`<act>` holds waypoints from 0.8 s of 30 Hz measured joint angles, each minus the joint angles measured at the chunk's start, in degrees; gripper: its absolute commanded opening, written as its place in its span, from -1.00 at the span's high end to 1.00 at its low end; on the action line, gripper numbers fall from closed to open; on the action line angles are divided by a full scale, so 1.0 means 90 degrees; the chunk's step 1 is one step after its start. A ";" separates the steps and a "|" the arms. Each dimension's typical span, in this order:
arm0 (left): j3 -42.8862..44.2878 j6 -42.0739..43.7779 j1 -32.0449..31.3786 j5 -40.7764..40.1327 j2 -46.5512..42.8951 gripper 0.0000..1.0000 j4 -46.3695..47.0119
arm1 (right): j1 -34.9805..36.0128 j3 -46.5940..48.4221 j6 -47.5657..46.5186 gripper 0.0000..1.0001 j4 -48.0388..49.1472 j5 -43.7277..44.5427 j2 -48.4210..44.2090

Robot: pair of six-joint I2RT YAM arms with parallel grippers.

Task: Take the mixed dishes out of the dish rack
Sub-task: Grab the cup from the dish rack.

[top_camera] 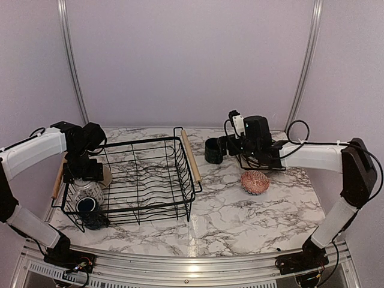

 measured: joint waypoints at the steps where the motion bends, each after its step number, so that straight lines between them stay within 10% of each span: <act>1: 0.0022 0.0002 0.0012 0.0053 -0.0002 0.44 -0.0017 | 0.0000 0.0002 0.0005 -0.97 -0.0051 0.0000 -0.0104; 24: 0.1685 0.0350 0.0012 0.0697 -0.0131 1.00 -0.0058 | 0.0874 0.1518 0.1202 -0.97 -0.0593 -0.1450 -0.0520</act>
